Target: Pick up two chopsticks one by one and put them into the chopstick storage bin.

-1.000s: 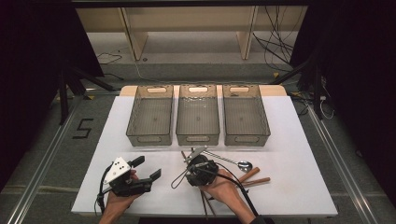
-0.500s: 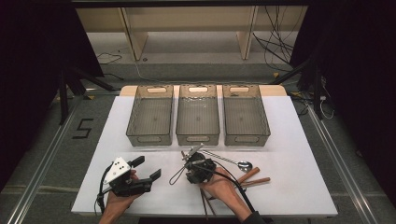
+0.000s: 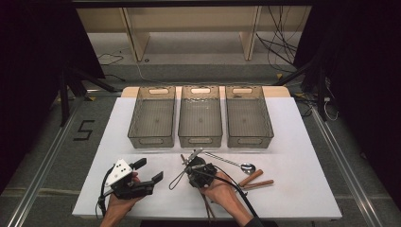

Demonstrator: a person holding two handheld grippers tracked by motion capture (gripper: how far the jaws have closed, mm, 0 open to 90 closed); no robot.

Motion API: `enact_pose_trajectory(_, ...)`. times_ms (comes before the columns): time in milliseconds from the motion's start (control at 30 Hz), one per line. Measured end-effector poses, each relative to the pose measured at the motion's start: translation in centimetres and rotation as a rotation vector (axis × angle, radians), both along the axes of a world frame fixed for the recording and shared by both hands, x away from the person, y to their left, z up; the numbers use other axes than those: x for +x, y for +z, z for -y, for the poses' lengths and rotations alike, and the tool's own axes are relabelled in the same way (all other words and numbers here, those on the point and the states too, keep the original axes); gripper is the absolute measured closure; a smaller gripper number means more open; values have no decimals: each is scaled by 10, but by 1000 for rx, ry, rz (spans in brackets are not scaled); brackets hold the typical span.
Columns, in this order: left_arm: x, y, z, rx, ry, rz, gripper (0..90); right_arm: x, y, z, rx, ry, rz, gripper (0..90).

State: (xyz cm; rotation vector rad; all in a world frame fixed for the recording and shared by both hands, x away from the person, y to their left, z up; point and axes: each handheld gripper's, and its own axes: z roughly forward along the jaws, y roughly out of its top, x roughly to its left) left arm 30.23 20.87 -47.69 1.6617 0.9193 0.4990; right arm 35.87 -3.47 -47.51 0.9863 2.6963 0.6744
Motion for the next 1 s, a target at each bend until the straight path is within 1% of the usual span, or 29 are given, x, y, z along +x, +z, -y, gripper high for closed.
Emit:
enact_pose_trajectory(33, 0, 0, 0, 2, 1, 1, 156, 1, 0, 0, 6, -13, -9, 778)
enact_pose_trajectory(67, 0, 0, 0, 2, 1, 1, 156, 1, 0, 0, 6, -13, -9, 778)
enact_pose_trajectory(100, 0, 0, 0, 3, 1, 1, 156, -2, 0, -2, 8, -36, 0, 783)
enact_pose_trajectory(133, 0, 0, 0, 2, 0, 0, 155, -4, -1, -3, 2, -36, 16, 786)
enact_pose_trajectory(167, 0, 0, 0, 0, -1, 1, 155, -4, -1, -3, 2, -36, 16, 786)
enact_pose_trajectory(200, 0, 0, 0, 1, -1, 2, 155, -5, -1, -4, 6, -55, 11, 792)
enact_pose_trajectory(233, 0, 0, 0, -3, 0, 0, 156, -5, -1, -4, 7, -62, 9, 795)
enact_pose_trajectory(333, 0, 0, 0, -2, -1, 0, 156, -5, 0, -4, 10, -63, 3, 803)
enact_pose_trajectory(400, 0, 0, -1, 2, 1, 2, 156, -5, -1, -4, 24, -72, -6, 819)
enact_pose_trajectory(467, 0, 0, -1, 2, 1, 2, 156, -8, -1, -5, 32, -78, -5, 829)
enact_pose_trajectory(533, 0, 0, -1, 1, 0, 1, 156, -10, -1, -6, 31, -85, -1, 831)
enact_pose_trajectory(700, 0, 0, -1, 1, 0, 1, 155, -10, -1, -6, 36, -92, -3, 851)
enact_pose_trajectory(833, 0, 0, -1, 1, 1, -1, 156, -10, -2, -5, 50, -85, -4, 855)
enact_pose_trajectory(933, 0, 0, -1, 1, 1, -2, 156, -11, -1, -5, 64, -81, -7, 855)
enact_pose_trajectory(1000, 0, 0, -2, -3, 6, -6, 156, -11, 1, -5, 85, -75, -10, 856)
